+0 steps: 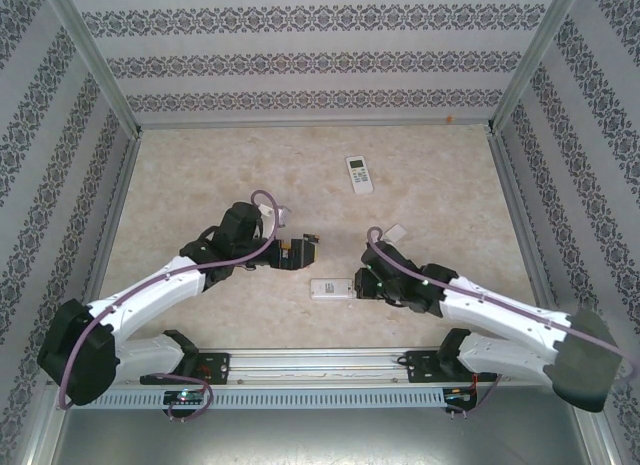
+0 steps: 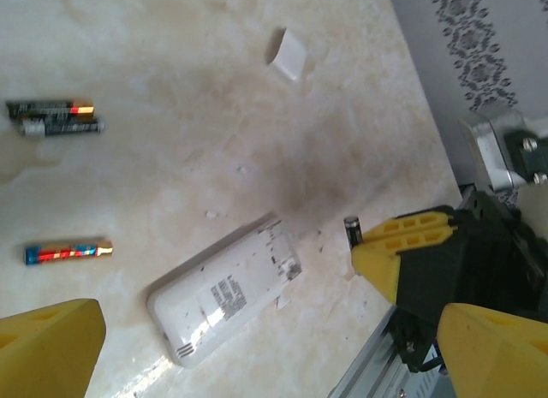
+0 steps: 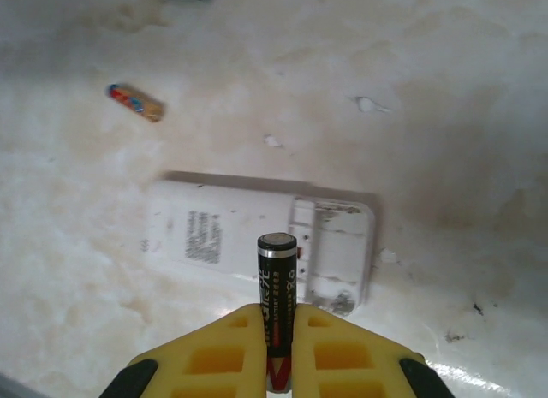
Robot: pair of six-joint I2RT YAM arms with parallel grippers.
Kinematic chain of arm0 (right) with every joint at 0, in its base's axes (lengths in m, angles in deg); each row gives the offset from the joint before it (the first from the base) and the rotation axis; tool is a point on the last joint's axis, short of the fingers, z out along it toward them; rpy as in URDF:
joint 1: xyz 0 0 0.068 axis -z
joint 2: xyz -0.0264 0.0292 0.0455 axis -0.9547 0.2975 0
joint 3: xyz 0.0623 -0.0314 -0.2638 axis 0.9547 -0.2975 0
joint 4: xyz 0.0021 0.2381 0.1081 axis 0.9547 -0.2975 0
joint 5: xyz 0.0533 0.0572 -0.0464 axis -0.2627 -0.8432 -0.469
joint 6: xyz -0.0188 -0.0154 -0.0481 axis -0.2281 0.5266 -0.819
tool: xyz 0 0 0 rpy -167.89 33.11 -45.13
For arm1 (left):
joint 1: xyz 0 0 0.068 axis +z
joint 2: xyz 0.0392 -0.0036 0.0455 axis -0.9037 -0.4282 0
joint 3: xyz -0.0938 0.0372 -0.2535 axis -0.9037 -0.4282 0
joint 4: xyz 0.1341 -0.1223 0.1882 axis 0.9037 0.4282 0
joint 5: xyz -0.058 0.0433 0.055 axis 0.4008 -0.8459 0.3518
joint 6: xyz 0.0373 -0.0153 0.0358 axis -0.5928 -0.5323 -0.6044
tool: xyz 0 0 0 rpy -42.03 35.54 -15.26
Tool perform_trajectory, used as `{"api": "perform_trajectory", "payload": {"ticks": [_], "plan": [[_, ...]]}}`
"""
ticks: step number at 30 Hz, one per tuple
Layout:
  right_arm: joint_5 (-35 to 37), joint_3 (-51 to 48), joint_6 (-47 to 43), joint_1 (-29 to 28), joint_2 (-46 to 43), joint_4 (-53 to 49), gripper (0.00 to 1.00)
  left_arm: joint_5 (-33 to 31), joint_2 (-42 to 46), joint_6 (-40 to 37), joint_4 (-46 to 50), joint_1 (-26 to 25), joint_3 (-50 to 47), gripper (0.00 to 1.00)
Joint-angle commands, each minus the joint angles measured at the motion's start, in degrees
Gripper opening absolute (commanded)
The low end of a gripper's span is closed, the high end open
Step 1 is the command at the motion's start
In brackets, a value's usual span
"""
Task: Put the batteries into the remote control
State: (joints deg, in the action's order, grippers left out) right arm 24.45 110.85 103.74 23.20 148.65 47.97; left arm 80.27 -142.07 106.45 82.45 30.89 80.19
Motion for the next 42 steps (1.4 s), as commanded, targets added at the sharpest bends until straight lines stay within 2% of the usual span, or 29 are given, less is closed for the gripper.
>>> {"api": "perform_trajectory", "payload": {"ticks": [1,7,11,18,27,32,36,42], "plan": [[-5.09,3.2,1.63,2.19,5.04,-1.9,0.11,1.36,-0.58,1.78,-4.16,-0.61,0.08,1.0],[-7.69,6.36,-0.09,2.91,15.34,-1.31,0.1,-1.63,-1.02,-1.03,-1.04,-0.7,1.49,1.0],[-8.42,6.55,-0.01,2.93,18.38,-2.22,0.1,-2.21,-1.05,-1.98,-0.38,-0.71,2.01,1.0],[-9.4,4.41,0.78,2.87,16.84,-2.66,0.12,-2.38,-2.08,-2.35,-0.26,-0.7,2.11,1.0],[-9.55,5.09,0.02,2.91,18.81,-2.94,0.22,-2.53,-2.61,-2.25,0.42,-0.7,2.85,1.0],[-8.95,5.93,-0.2,2.88,18.29,-4.27,0.24,-2.46,-2.16,-1.73,1.15,-0.7,2.12,1.0],[-7.58,5.33,-0.02,2.89,16.45,-4.65,0.21,-0.84,-2.54,1.15,-0.74,-0.7,-0.29,1.0],[-7.53,4.35,0.01,3.02,16.75,-3.91,0.17,2.24,-6.25,3.98,-1.12,-2.1,-1.62,0.82]]}}
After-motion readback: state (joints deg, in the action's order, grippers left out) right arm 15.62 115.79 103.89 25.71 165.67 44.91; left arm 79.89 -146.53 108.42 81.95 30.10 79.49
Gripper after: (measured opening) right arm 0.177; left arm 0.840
